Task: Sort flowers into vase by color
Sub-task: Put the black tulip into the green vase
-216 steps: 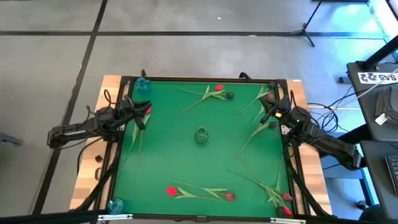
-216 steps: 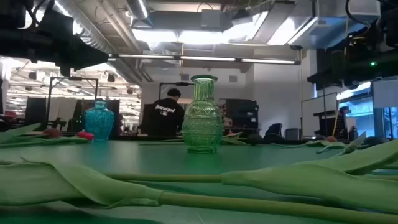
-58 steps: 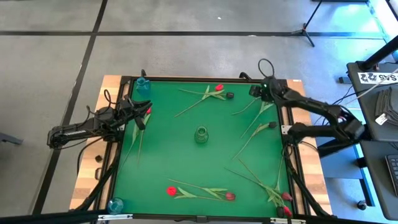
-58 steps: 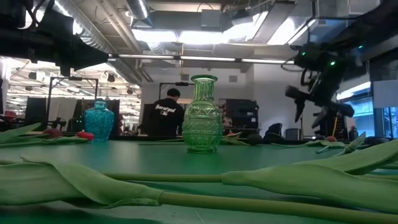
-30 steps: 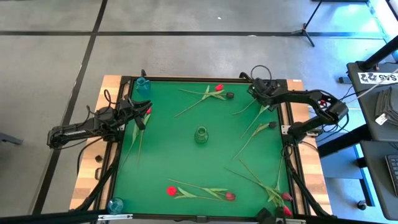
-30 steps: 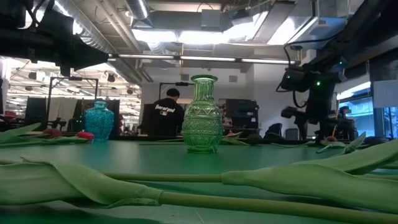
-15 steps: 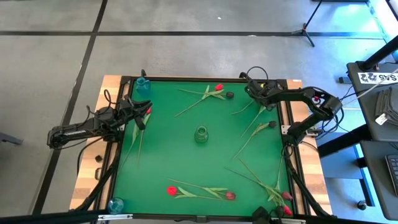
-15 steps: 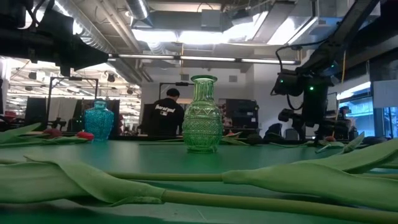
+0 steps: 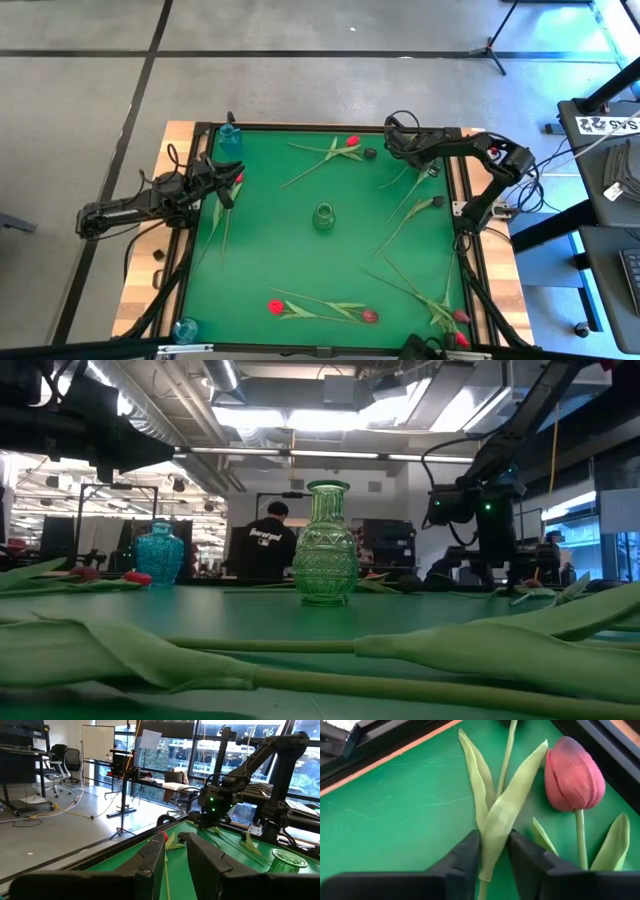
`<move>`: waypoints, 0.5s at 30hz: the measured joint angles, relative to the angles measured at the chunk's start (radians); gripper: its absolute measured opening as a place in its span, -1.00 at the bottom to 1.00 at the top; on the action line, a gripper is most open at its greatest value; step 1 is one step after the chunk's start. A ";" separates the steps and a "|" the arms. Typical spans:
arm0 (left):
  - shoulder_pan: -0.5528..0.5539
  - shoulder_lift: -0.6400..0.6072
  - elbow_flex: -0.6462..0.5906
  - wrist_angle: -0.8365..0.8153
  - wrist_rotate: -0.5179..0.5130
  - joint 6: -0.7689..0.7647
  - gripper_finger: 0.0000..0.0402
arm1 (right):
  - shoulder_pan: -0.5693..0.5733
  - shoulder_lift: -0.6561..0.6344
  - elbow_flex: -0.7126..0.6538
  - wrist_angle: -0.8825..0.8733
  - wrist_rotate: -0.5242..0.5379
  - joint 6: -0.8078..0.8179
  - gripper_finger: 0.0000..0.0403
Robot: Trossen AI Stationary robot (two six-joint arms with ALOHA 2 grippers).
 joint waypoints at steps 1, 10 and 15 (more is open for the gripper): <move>0.000 0.000 0.000 0.000 0.000 0.000 -0.61 | 0.000 0.000 0.000 0.001 0.000 -0.014 -0.62; 0.000 0.000 0.000 0.000 0.000 0.000 -0.61 | 0.054 -0.040 -0.007 0.006 0.051 -0.142 -0.85; 0.000 0.000 0.000 0.000 0.000 0.000 -0.61 | 0.208 -0.156 -0.005 0.081 0.151 -0.302 -0.94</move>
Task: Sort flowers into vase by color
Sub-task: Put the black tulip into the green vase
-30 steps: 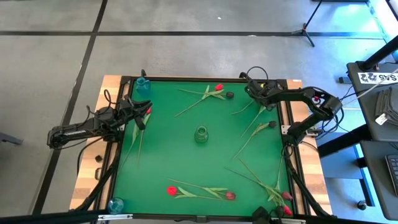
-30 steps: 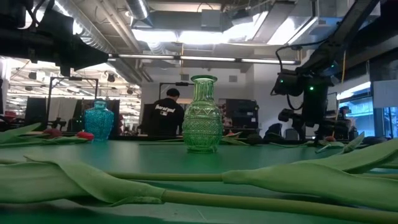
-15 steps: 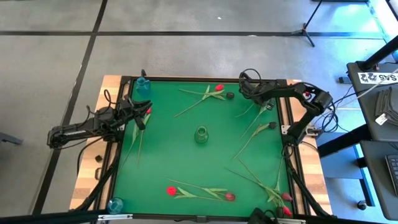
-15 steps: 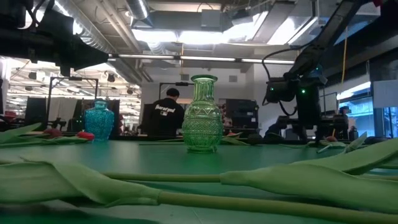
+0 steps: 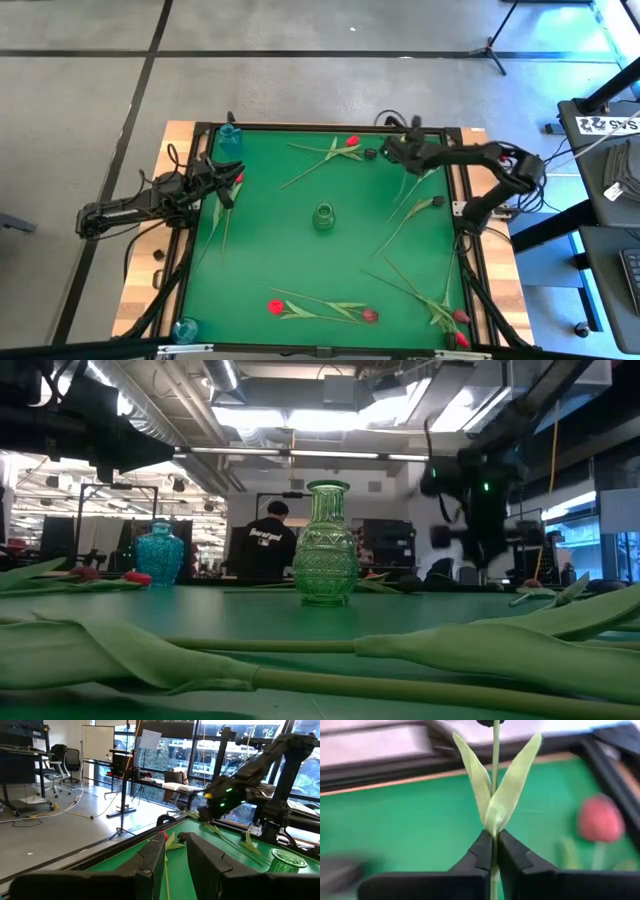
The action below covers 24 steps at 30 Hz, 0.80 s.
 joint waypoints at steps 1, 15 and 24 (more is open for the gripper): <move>0.000 0.000 0.000 0.000 0.000 0.000 -0.61 | 0.047 -0.028 0.000 0.030 0.019 -0.025 -0.96; 0.000 0.000 0.000 0.000 -0.001 0.000 -0.61 | 0.688 -0.188 0.002 1.100 0.152 -1.051 -0.97; 0.000 0.000 0.000 0.000 -0.001 0.000 -0.61 | 0.698 -0.175 0.002 1.296 -0.227 -1.132 -0.93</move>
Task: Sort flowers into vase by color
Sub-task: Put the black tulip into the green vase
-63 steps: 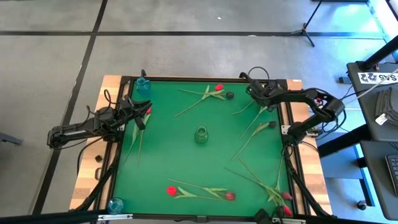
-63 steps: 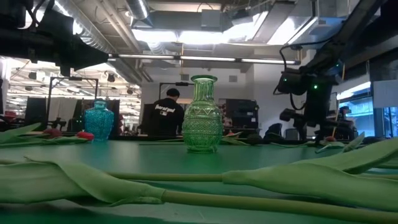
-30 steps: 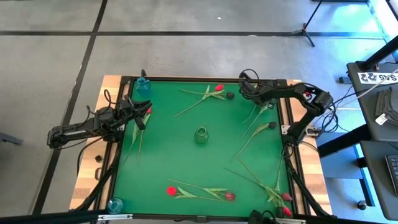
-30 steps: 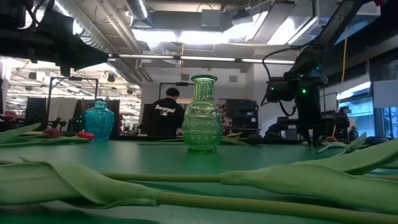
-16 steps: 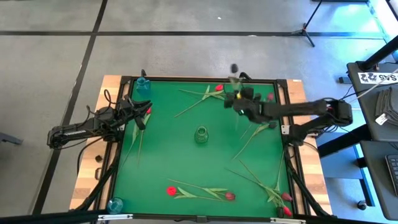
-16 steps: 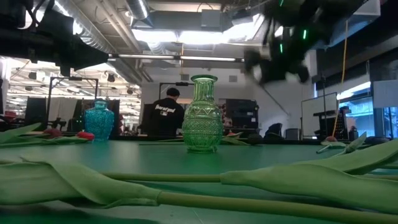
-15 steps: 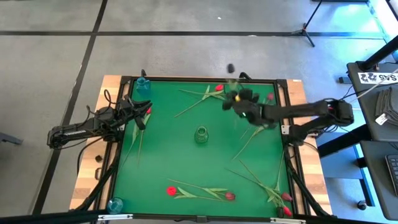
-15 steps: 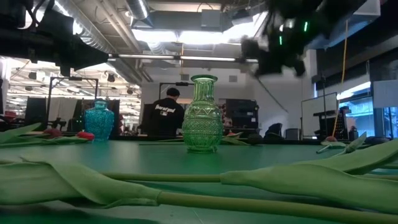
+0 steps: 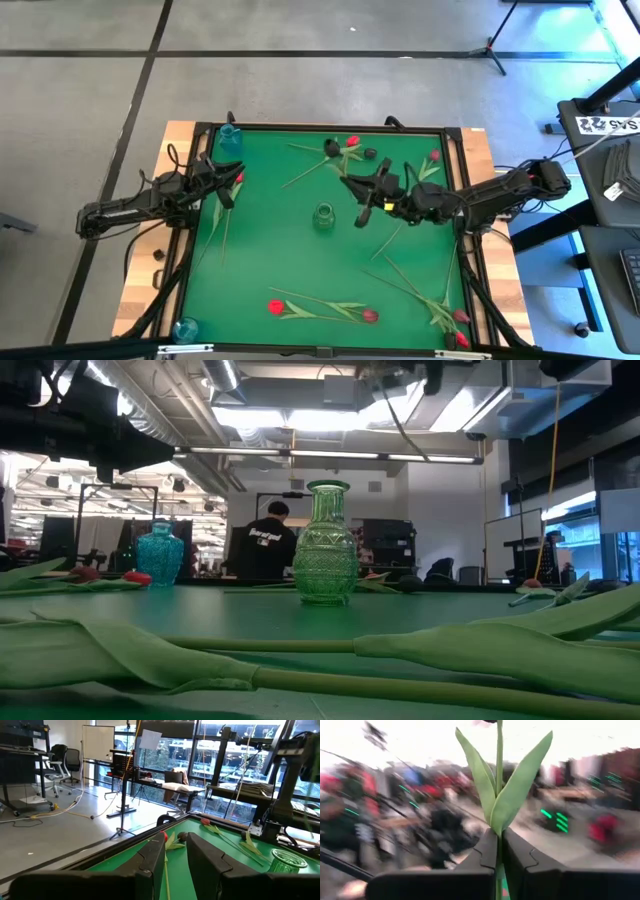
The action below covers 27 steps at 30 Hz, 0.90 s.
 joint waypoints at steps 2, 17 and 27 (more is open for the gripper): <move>0.000 0.000 0.000 0.000 0.000 0.000 -0.61 | -0.019 0.027 0.002 0.117 -0.109 -0.047 -0.93; 0.000 0.000 0.000 0.000 0.000 0.000 -0.61 | -0.118 0.372 0.044 0.700 -0.292 -0.155 -0.98; 0.000 0.000 0.000 0.000 -0.001 0.000 -0.61 | -0.115 0.399 0.060 0.620 -0.292 -0.184 -0.95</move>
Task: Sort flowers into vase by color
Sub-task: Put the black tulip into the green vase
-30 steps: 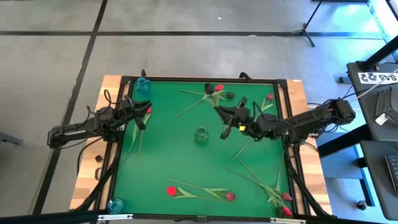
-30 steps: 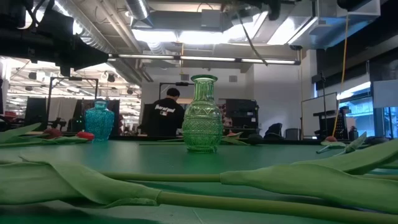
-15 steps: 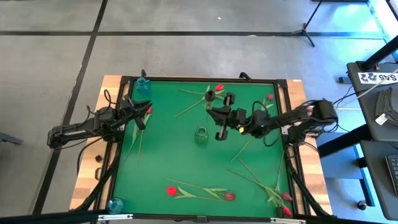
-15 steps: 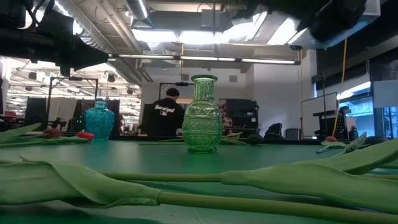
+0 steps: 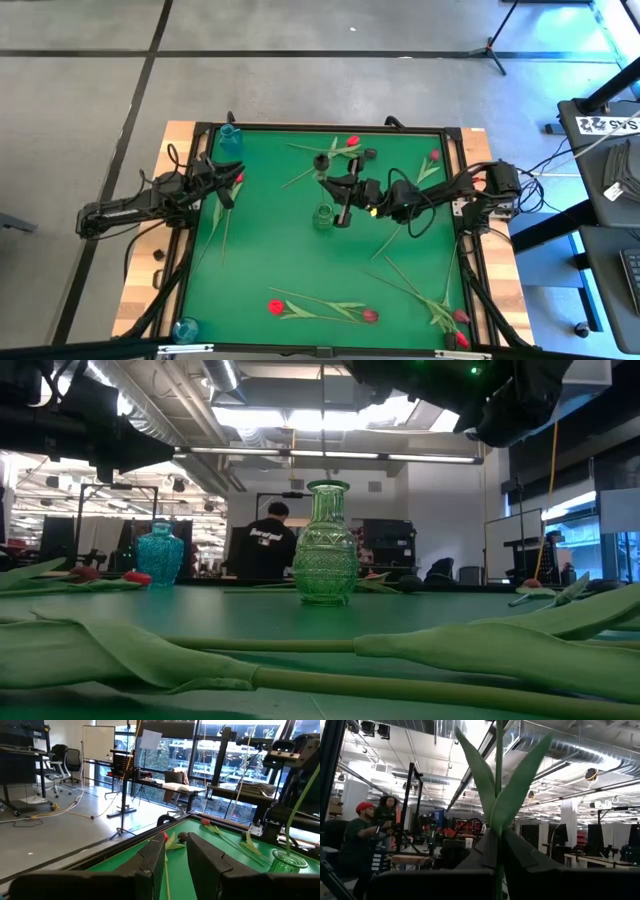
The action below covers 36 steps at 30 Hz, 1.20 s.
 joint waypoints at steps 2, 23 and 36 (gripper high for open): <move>0.000 0.000 0.000 0.000 0.000 0.000 -0.61 | 0.000 0.000 0.000 -0.015 0.000 -0.001 -0.95; 0.000 0.000 0.000 0.000 -0.001 0.000 -0.61 | 0.038 -0.001 0.000 -0.301 0.002 -0.013 -0.88; 0.000 0.000 0.000 0.000 -0.001 0.000 -0.61 | 0.228 -0.016 0.000 -0.472 0.513 -0.098 -0.56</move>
